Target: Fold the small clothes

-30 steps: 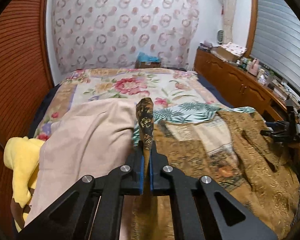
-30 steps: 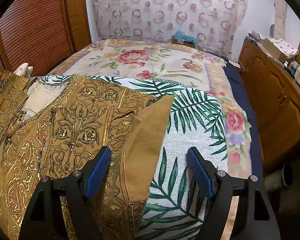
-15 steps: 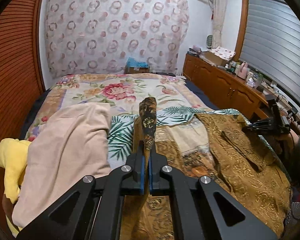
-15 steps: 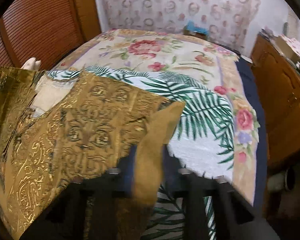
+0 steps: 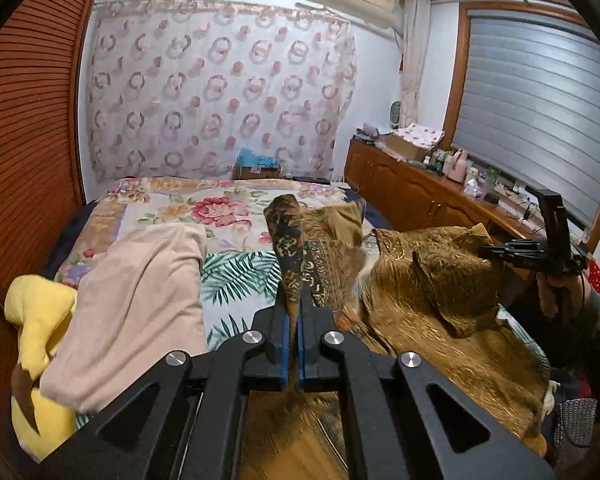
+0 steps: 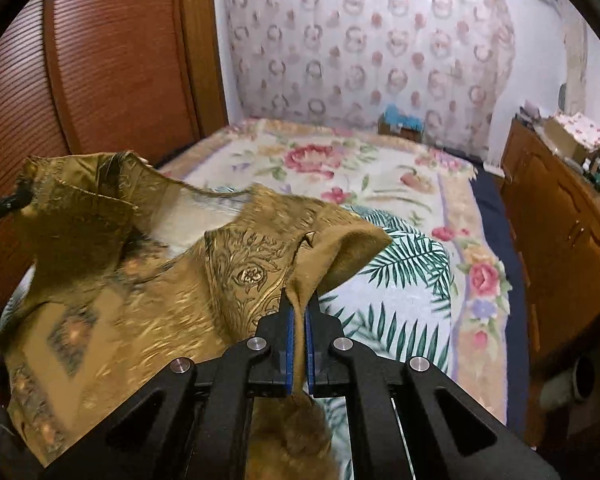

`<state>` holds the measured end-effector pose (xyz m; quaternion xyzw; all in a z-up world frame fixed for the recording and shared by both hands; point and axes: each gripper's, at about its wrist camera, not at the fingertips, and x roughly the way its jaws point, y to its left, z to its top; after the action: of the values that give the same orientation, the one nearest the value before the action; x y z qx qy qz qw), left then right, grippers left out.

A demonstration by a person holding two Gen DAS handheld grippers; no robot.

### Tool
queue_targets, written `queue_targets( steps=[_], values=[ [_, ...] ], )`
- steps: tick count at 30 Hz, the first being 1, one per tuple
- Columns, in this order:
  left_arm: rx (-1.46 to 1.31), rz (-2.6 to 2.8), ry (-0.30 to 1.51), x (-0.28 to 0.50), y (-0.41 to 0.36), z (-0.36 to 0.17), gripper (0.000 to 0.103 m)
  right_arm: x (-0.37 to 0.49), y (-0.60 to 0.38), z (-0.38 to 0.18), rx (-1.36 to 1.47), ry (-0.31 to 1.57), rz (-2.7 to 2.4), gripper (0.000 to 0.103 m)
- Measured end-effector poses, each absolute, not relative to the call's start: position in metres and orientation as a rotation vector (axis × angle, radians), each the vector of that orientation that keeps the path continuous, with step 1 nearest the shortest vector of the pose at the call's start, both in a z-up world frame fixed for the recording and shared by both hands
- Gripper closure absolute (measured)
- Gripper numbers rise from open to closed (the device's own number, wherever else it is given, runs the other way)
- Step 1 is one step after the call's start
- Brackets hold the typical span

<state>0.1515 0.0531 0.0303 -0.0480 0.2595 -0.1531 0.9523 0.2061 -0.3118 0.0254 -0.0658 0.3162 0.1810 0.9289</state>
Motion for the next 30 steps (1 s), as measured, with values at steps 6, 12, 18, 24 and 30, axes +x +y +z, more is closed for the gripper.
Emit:
queue_targets(
  steps=[6,12,18,24,30],
  values=[
    [-0.108,-0.314,0.503,0.1,0.06,0.03,0.1,0.138,-0.311,0.025,-0.141,0.62,0.377,0.099],
    [-0.138,-0.308,0.515,0.047,0.069,0.01,0.1,0.067,-0.32,0.002,-0.057,0.639,0.397,0.099],
    [-0.284,-0.289,0.572,0.01,0.095,-0.036,0.1,0.008,-0.333,-0.042,0.041,0.681,0.39,0.099],
    [-0.241,-0.241,0.567,-0.017,0.103,-0.034,0.1,-0.028,-0.337,-0.043,0.014,0.699,0.364,0.099],
    [-0.212,-0.215,0.542,-0.04,0.114,-0.023,0.1,-0.07,-0.338,-0.021,0.003,0.682,0.357,0.099]
  ],
)
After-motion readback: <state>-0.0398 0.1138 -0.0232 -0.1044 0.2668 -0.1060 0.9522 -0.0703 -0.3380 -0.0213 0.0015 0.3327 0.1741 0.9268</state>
